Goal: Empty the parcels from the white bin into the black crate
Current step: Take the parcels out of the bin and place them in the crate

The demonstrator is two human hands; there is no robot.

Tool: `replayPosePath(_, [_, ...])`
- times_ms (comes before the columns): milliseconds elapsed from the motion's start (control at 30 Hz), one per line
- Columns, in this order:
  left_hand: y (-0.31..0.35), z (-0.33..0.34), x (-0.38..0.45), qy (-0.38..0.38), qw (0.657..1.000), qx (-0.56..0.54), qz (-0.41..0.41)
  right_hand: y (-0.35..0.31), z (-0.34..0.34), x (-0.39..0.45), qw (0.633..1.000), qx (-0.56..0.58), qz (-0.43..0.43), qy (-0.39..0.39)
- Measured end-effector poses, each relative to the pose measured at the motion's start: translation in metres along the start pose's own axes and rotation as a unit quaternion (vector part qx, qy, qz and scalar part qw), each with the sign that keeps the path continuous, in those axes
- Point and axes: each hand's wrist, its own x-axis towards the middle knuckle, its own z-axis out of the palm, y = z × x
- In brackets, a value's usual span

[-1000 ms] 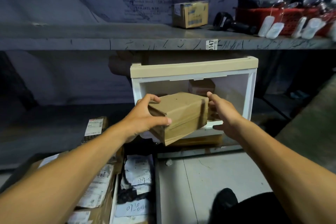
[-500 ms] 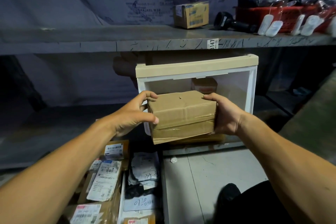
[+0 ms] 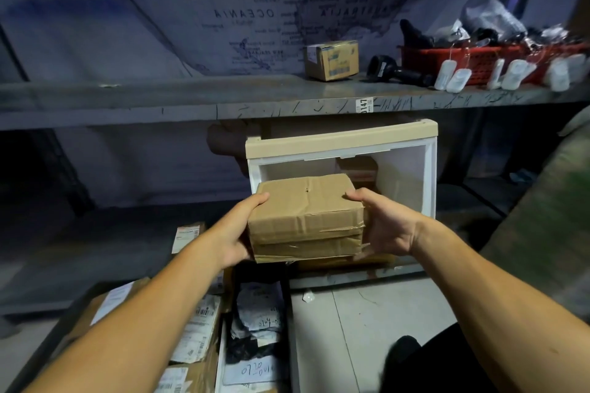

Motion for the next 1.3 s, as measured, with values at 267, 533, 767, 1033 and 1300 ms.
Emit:
replayPosePath(267, [0.003, -0.01, 0.004, 0.009, 0.989, -0.017, 0.15, -0.001, 0.001, -0.005, 0.994, -0.085, -0.065, -0.02])
replayPosePath(533, [0.006, -0.014, 0.003, -0.035, 0.987, -0.069, 0.14, -0.001, 0.005, -0.005, 0.978, -0.136, -0.155, -0.001])
replayPosePath(767, [-0.004, -0.014, 0.007, -0.036, 0.999, -0.031, 0.027, -0.002, 0.016, -0.006, 0.97, -0.139, -0.197, 0.029])
replayPosePath(1033, [-0.001, -0.008, 0.011, 0.051, 0.995, -0.06, 0.062, -0.004, 0.019, -0.008, 0.993, -0.058, -0.089, -0.051])
replayPosePath(1300, [-0.002, -0.001, 0.017, 0.074, 0.993, -0.018, 0.085, -0.002, 0.03, -0.005, 0.996, -0.075, 0.002, -0.053])
